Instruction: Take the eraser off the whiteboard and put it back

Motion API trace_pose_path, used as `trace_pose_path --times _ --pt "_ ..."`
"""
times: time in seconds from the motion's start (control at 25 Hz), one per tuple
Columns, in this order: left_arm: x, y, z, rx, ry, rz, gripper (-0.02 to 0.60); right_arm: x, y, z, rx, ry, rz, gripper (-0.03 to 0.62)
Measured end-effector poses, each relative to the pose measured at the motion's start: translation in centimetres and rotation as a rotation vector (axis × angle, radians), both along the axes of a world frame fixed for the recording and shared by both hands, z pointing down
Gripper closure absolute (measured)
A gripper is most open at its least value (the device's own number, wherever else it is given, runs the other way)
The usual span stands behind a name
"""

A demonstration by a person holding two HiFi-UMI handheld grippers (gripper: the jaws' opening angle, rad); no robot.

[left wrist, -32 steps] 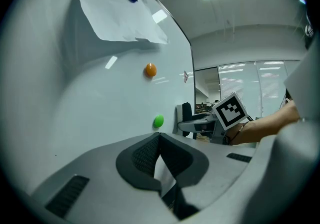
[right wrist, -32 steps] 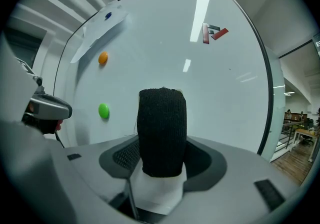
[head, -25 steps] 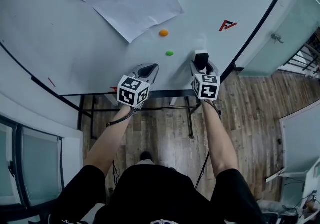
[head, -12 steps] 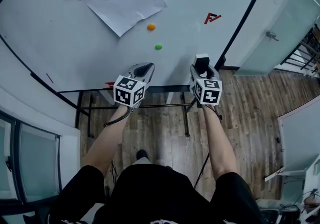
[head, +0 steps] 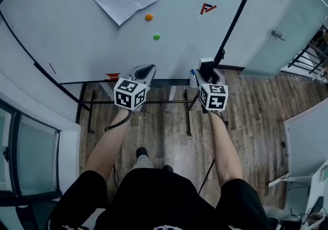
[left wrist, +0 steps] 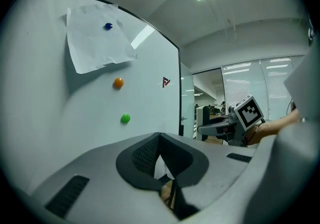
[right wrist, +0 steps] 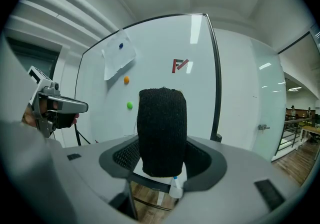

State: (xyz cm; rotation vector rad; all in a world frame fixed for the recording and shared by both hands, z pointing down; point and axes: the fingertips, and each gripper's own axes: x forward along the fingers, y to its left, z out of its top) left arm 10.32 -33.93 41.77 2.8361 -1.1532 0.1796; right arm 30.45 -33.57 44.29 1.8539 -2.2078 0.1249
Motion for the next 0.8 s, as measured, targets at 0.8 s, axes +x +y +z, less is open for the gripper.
trace_pose_path --times 0.8 --pt "-2.7 11.0 2.7 -0.027 0.003 -0.108 0.560 -2.9 11.1 2.0 -0.019 0.020 -0.135 0.336"
